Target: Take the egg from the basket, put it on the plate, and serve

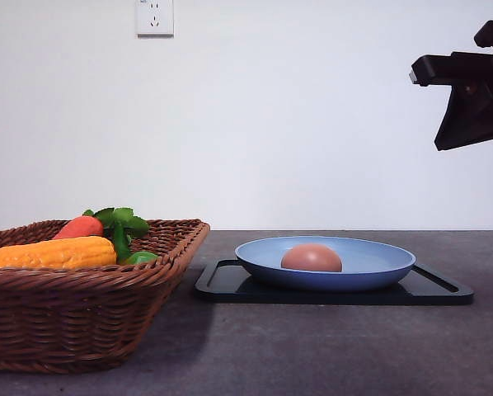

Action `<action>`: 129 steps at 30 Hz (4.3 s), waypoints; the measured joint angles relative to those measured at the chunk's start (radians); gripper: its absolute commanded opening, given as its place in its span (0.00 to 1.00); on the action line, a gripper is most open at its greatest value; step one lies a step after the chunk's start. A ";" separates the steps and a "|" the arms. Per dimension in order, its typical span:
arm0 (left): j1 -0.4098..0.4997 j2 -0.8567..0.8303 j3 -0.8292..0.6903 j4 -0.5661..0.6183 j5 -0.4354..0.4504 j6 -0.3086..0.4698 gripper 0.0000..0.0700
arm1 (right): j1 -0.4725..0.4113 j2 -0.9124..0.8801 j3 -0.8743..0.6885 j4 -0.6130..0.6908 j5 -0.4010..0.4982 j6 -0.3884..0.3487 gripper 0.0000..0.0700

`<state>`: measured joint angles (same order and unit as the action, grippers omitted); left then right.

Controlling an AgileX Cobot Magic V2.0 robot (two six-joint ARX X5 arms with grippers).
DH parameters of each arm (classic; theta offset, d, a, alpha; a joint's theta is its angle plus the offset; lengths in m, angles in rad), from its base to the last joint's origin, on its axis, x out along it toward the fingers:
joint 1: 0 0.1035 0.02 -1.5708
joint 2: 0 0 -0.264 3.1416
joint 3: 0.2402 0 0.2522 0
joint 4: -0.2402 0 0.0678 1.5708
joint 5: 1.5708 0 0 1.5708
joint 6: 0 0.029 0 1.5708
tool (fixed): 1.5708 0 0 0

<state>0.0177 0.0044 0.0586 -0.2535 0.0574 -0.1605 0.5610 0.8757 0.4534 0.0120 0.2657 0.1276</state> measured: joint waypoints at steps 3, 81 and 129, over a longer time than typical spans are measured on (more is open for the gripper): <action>0.000 0.000 0.000 0.000 0.000 -0.008 0.00 | 0.000 0.000 0.000 0.000 0.000 0.000 0.00; 0.000 0.000 0.000 0.000 0.000 -0.011 0.00 | -0.458 -0.793 -0.438 -0.060 -0.344 -0.045 0.00; 0.000 0.000 0.000 0.000 0.000 -0.011 0.00 | -0.458 -0.793 -0.438 -0.060 -0.344 -0.045 0.00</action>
<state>0.0177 0.0044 0.0586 -0.2535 0.0574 -0.1719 0.1028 0.0826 0.0158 -0.0483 -0.0784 0.0826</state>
